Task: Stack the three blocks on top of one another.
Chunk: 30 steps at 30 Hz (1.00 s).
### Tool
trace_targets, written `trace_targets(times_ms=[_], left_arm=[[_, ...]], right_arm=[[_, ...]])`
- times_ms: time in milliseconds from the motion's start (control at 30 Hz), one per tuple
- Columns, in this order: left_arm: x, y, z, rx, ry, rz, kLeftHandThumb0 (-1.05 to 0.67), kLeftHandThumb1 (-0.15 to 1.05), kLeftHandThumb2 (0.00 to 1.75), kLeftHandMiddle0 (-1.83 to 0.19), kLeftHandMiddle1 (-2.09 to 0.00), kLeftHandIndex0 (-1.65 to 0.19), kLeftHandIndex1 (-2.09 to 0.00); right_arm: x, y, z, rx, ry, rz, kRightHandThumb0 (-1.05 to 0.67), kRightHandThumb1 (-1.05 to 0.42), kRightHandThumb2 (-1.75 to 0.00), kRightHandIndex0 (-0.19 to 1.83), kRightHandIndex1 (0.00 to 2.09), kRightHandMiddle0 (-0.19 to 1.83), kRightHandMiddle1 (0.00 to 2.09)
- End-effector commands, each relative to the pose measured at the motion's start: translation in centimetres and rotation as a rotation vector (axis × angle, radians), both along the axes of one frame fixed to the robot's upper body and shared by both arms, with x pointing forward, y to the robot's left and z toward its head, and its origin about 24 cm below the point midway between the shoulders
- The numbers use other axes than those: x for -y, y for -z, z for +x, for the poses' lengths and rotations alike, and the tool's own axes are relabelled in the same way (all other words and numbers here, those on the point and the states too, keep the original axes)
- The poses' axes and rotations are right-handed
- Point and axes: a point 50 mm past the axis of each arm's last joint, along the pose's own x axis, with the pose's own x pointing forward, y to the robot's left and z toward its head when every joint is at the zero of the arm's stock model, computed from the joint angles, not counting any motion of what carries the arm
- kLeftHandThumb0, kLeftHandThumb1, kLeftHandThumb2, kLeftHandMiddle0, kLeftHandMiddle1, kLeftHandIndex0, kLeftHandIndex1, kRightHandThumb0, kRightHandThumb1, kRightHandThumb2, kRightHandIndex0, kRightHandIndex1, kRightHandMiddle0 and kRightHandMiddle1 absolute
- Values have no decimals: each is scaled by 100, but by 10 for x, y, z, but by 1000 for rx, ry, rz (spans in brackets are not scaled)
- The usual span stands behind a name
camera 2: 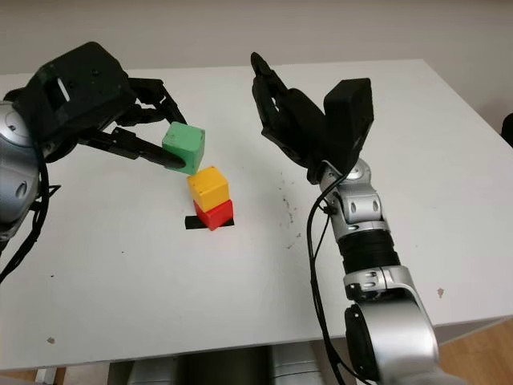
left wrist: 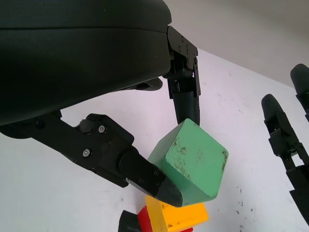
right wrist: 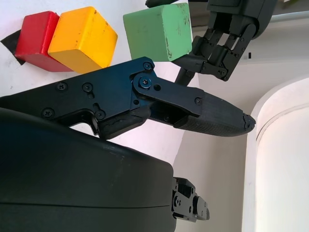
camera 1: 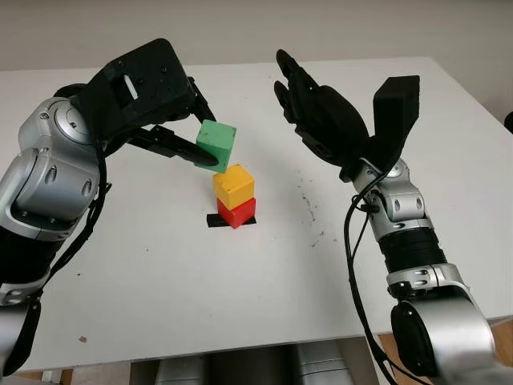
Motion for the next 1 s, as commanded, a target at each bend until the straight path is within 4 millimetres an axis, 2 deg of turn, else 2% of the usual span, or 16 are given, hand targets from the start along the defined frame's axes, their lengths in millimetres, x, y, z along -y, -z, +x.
trace_targets(times_ms=[0,267,567,967], left_arm=[[5,-11,1,38,10,2,-34,93,5,-31,-6,-34,-171],[7,-8,1,22,18,-94,-33,93,6,-33,-7,-34,-177],[9,2,2,-32,-4,-213,-35,93,5,-28,-4,-35,-168],[11,20,3,-35,-22,-206,-36,92,5,-31,-7,-36,-164]], right_arm=[[-2,-1,-2,7,-2,12,-85,-105,-76,-19,0,-19,0],[-1,3,-2,-3,9,27,-86,-105,-73,-19,0,-19,0],[0,2,-3,-4,10,29,-85,-105,-71,-19,0,-19,0],[0,1,-3,-11,4,25,-85,-105,-71,-19,0,-19,0]])
